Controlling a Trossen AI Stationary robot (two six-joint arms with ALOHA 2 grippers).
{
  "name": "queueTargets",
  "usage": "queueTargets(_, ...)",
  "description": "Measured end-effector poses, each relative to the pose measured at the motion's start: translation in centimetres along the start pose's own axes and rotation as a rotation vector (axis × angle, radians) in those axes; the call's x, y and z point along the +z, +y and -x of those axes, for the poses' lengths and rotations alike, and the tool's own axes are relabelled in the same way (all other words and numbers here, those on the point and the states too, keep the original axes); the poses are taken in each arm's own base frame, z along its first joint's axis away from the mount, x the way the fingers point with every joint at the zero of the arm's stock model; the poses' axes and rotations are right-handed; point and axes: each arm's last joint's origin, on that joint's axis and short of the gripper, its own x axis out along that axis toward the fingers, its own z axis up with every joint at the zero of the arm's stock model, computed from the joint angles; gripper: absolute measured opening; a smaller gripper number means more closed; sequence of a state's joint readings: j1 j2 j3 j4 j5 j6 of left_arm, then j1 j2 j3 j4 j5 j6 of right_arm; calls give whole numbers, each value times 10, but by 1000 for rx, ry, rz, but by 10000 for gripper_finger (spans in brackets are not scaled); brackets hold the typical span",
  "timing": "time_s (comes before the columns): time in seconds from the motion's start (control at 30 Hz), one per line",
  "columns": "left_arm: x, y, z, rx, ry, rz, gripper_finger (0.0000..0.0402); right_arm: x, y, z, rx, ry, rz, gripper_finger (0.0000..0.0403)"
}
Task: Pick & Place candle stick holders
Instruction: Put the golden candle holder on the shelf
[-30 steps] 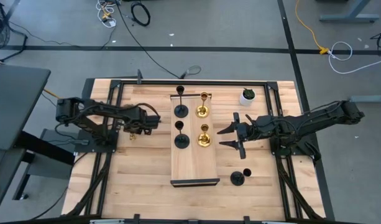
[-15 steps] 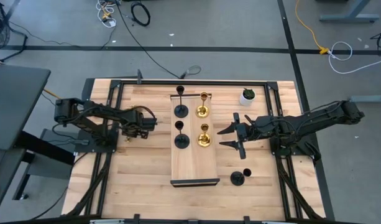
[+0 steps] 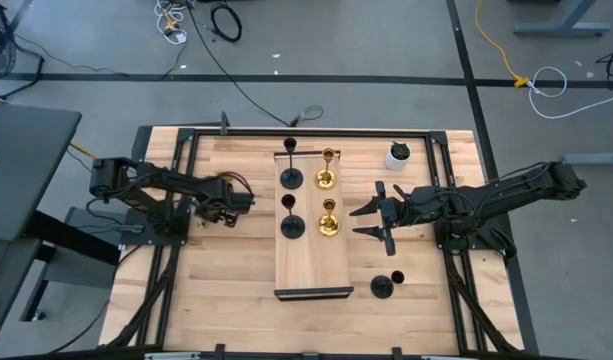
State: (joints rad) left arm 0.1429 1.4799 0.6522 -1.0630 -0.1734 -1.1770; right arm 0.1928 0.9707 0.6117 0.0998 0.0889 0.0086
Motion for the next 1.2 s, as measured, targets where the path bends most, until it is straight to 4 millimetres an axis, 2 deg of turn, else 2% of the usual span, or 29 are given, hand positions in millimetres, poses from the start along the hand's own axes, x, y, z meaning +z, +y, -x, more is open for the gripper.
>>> queueTargets(0.23, -1, 1, 44, 107, -24, -80, 35, 0, 0, 0, -1, -2, 0, 191)
queueTargets(0.43, -8, 5, 91, 169, -68, -158, 35, 0, 0, 0, -1, -3, 0, 191)
queueTargets(0.67, -16, -4, 138, -4, -156, -310, 35, 1, 0, 0, 0, -6, 0, 191)
queueTargets(1.2, -32, -2, 207, -272, -240, -418, 35, 3, 0, 0, 0, -33, -20, 191)
